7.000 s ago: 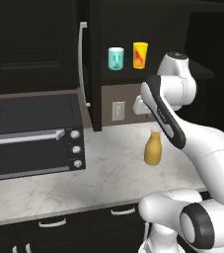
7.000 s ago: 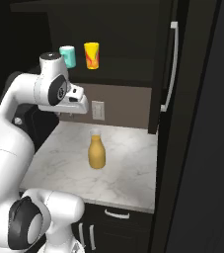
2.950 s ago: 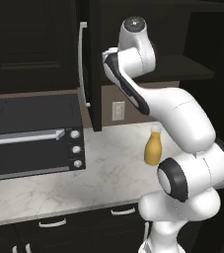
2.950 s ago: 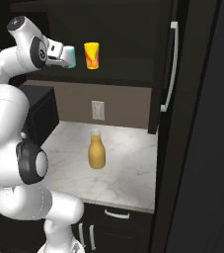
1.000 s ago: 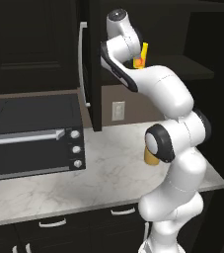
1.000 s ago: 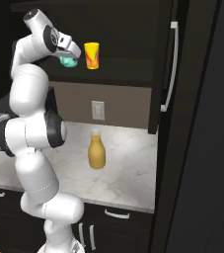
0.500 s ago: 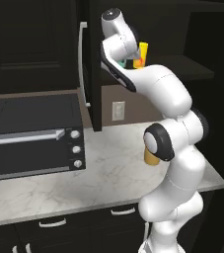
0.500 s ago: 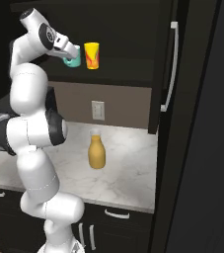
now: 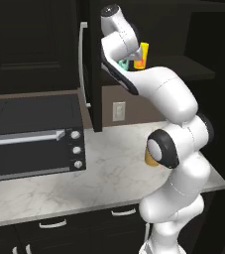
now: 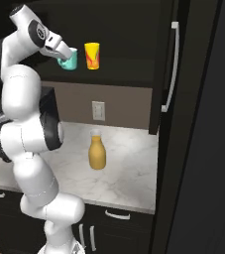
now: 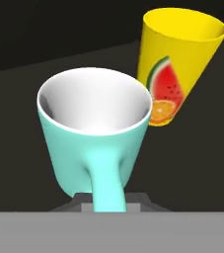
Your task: There is a tray on the dining counter. Grab the cup, mug, and pitcher and place them on the tray. The pitcher may be placed next to the tray if it cannot fit the tray.
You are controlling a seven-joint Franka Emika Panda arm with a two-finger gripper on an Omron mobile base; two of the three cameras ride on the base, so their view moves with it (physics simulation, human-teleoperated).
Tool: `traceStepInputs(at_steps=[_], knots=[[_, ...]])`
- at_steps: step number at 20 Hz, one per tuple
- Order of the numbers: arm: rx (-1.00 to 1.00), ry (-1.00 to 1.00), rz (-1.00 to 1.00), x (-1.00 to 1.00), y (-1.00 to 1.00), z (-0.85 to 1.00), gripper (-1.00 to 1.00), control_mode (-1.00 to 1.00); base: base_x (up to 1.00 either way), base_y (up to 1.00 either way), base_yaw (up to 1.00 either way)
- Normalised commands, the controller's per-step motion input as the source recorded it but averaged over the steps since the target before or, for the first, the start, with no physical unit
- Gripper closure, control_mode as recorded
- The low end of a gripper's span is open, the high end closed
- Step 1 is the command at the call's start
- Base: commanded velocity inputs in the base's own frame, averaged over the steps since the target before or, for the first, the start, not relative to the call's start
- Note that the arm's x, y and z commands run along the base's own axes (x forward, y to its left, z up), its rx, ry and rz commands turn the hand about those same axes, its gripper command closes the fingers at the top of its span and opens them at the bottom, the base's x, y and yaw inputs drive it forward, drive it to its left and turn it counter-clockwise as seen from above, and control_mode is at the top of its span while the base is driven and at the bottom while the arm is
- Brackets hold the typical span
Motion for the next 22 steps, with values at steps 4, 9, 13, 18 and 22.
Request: traceStepInputs(at_steps=[4,9,13,18,22], knots=[[0.04,-0.05,0.0,-0.94,-0.2,0.0,1.0,-1.0,0.0,0.0,0.0],[0.04,-0.07,0.0,-1.0,-0.29,-0.05,1.0,-1.0,0.0,0.0,0.0],[0.04,-0.08,0.01,-1.0,-0.39,-0.09,1.0,-1.0,0.0,0.0,0.0],[0.01,-0.06,0.08,-1.0,-0.25,-0.08,1.0,-1.0,0.0,0.0,0.0],[0.0,-0.04,0.11,-1.0,-0.02,-0.03,1.0,-1.0,0.0,0.0,0.0]])
